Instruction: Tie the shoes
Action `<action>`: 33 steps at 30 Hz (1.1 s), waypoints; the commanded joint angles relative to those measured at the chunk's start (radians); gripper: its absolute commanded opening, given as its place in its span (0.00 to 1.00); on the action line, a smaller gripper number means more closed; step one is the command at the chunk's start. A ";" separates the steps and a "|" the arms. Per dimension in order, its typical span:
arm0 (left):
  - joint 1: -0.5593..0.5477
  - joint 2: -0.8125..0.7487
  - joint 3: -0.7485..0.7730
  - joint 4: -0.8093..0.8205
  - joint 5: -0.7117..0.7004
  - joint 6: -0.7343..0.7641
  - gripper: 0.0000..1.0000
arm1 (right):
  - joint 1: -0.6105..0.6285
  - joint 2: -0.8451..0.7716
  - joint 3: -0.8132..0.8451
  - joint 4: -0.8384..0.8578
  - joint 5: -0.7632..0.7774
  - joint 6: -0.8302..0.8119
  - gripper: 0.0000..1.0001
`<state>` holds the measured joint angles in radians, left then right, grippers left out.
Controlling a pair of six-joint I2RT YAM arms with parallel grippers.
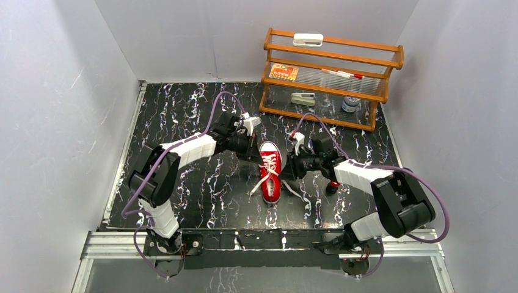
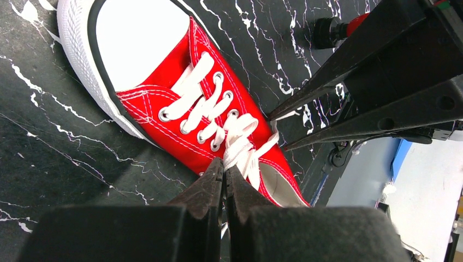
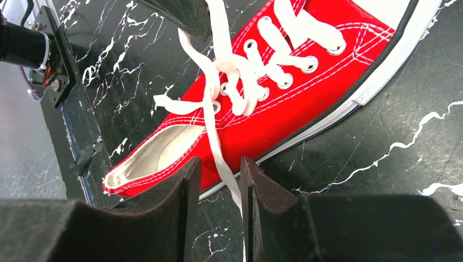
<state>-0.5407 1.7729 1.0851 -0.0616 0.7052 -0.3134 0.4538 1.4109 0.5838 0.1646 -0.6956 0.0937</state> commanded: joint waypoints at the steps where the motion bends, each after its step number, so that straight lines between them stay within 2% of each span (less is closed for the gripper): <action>1: -0.002 -0.072 0.001 -0.031 0.016 0.008 0.00 | -0.005 0.008 -0.014 0.103 -0.023 0.019 0.40; 4: -0.002 -0.076 -0.002 -0.033 0.016 0.008 0.00 | -0.005 0.017 -0.022 0.121 -0.025 0.029 0.38; 7: -0.002 -0.079 -0.002 -0.034 0.018 0.007 0.00 | -0.004 0.025 -0.022 0.128 -0.030 0.034 0.32; 15: -0.002 -0.130 -0.034 -0.057 0.000 0.019 0.00 | -0.004 0.007 -0.001 0.071 -0.053 0.046 0.00; 22: -0.002 -0.172 -0.081 -0.052 0.010 0.000 0.00 | -0.004 0.009 0.008 0.096 -0.090 0.163 0.00; 26: -0.002 -0.196 -0.110 -0.051 0.027 -0.010 0.00 | -0.004 0.043 0.042 0.072 -0.104 0.294 0.00; 30: -0.007 -0.225 -0.152 -0.048 0.035 -0.027 0.00 | 0.000 0.038 0.041 0.080 -0.063 0.442 0.00; 33: -0.008 -0.257 -0.191 -0.040 0.033 -0.040 0.00 | 0.000 0.016 0.052 0.039 0.013 0.485 0.00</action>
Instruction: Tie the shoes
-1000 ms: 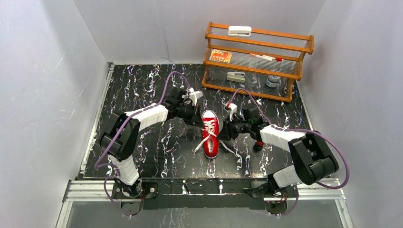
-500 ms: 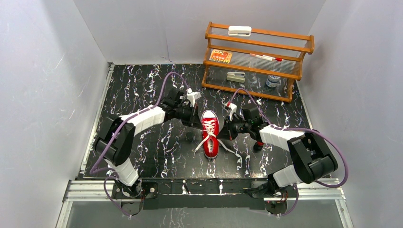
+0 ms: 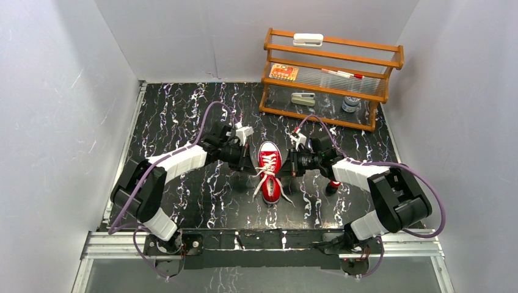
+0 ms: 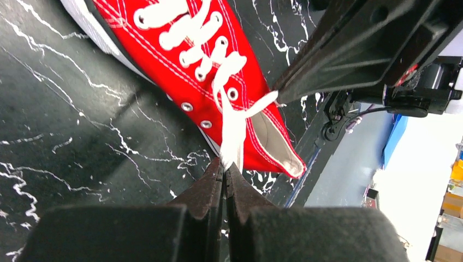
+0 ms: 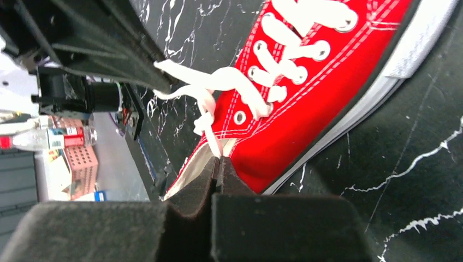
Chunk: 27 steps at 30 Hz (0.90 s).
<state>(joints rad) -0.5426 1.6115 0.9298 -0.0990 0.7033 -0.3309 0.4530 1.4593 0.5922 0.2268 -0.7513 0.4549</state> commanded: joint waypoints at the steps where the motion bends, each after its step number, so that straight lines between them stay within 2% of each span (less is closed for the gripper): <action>1: -0.008 -0.107 -0.049 0.000 0.034 -0.027 0.00 | 0.001 -0.037 0.050 -0.054 0.101 0.125 0.00; 6: -0.007 -0.146 -0.104 0.010 0.025 -0.038 0.00 | 0.001 -0.034 0.062 -0.136 0.177 0.134 0.00; 14: -0.008 -0.109 -0.121 0.017 0.014 -0.035 0.00 | 0.001 -0.044 0.084 -0.162 0.222 0.098 0.00; 18: -0.008 -0.120 -0.133 0.012 0.008 -0.047 0.00 | 0.009 -0.012 0.108 -0.142 0.082 0.035 0.00; 21: -0.008 -0.143 -0.138 -0.003 -0.010 -0.049 0.00 | 0.028 0.003 0.133 -0.180 0.055 -0.015 0.00; 27: -0.007 -0.167 -0.050 -0.118 -0.072 0.005 0.21 | 0.033 -0.015 0.109 -0.182 0.038 -0.028 0.00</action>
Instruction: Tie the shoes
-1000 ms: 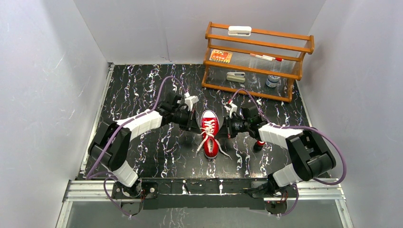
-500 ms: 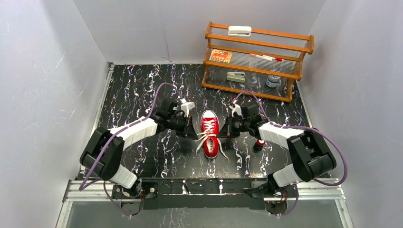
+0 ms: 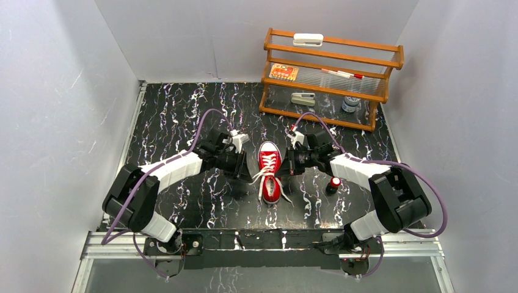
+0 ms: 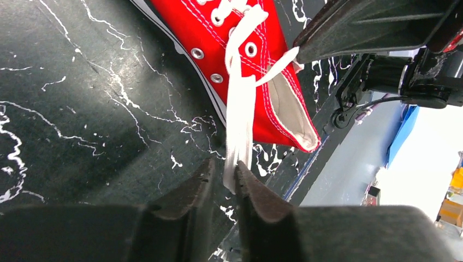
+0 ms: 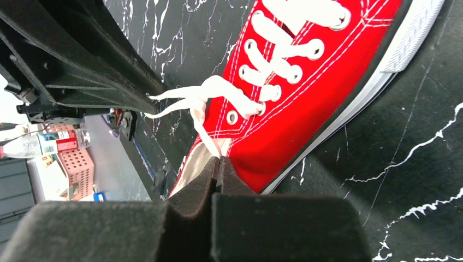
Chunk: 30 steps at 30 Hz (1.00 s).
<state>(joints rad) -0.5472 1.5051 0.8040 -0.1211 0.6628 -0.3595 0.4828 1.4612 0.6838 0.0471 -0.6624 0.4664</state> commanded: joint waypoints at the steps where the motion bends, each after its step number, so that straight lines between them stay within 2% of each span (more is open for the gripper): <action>1: -0.003 -0.062 0.094 -0.112 -0.040 0.041 0.27 | 0.003 -0.015 0.018 -0.010 -0.059 -0.048 0.00; 4: -0.002 -0.058 0.136 -0.151 -0.068 0.056 0.39 | 0.003 -0.010 0.027 -0.045 -0.058 -0.087 0.00; 8: 0.000 -0.047 0.193 -0.164 -0.082 0.064 0.47 | 0.003 -0.010 0.048 -0.124 -0.061 -0.135 0.00; 11: 0.000 -0.006 0.254 -0.163 -0.091 0.070 0.49 | 0.003 -0.008 0.062 -0.156 -0.064 -0.162 0.00; 16: -0.001 0.128 0.345 -0.116 -0.049 0.063 0.48 | 0.003 -0.005 0.068 -0.159 -0.066 -0.159 0.00; 23: -0.013 0.301 0.425 -0.064 0.109 0.060 0.44 | 0.002 -0.003 0.076 -0.126 -0.069 -0.133 0.00; 26: -0.023 0.322 0.421 -0.068 0.124 0.069 0.44 | 0.003 0.000 0.085 -0.119 -0.072 -0.128 0.00; 30: -0.037 0.340 0.413 -0.069 0.105 0.070 0.38 | 0.003 0.004 0.091 -0.091 -0.074 -0.107 0.00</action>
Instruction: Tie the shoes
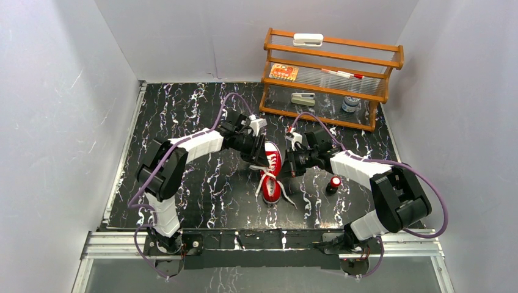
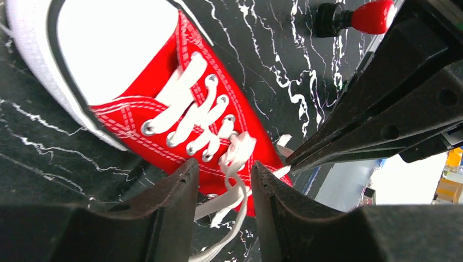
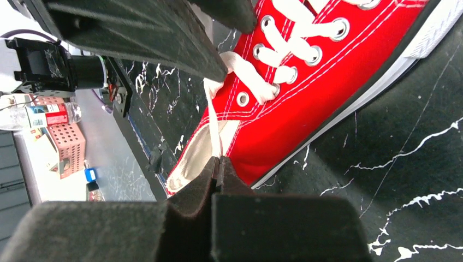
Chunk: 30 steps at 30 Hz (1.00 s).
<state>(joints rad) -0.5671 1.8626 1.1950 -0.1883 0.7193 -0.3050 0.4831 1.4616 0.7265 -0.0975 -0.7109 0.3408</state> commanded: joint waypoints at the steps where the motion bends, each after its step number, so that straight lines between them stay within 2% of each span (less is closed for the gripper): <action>1: -0.020 -0.011 0.022 -0.002 0.047 0.014 0.37 | 0.003 0.006 0.052 0.058 -0.028 0.021 0.00; 4: -0.025 0.006 0.026 -0.005 0.056 0.016 0.25 | 0.002 0.015 0.060 0.064 -0.032 0.028 0.00; 8: -0.025 -0.009 0.015 -0.014 0.061 0.026 0.19 | 0.002 0.014 0.062 0.070 -0.016 0.049 0.00; 13: -0.025 -0.054 0.004 -0.029 0.034 0.042 0.04 | 0.003 0.025 0.060 0.123 -0.002 0.113 0.00; 16: -0.025 -0.083 -0.014 0.010 0.047 0.026 0.00 | 0.003 0.044 0.061 0.152 0.018 0.158 0.00; 19: -0.020 -0.094 -0.047 0.050 0.070 -0.007 0.00 | 0.002 0.075 0.051 0.214 0.061 0.264 0.00; 20: -0.020 -0.096 -0.050 0.051 0.074 -0.009 0.02 | 0.003 0.086 0.048 0.227 0.064 0.286 0.00; 21: -0.020 -0.108 -0.059 0.052 0.067 -0.007 0.16 | 0.003 0.098 0.044 0.238 0.073 0.297 0.00; 23: -0.020 -0.108 -0.064 0.048 0.071 -0.005 0.27 | 0.003 0.110 0.044 0.243 0.081 0.301 0.00; 25: -0.020 -0.095 -0.062 0.048 0.084 -0.007 0.32 | 0.003 0.124 0.048 0.257 0.070 0.310 0.00; 30: -0.022 -0.080 -0.060 0.038 0.098 0.001 0.38 | 0.003 0.119 0.039 0.259 0.073 0.311 0.00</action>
<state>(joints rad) -0.5903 1.8175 1.1393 -0.1371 0.7700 -0.3138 0.4831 1.5814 0.7467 0.1097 -0.6346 0.6422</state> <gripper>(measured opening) 0.355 0.012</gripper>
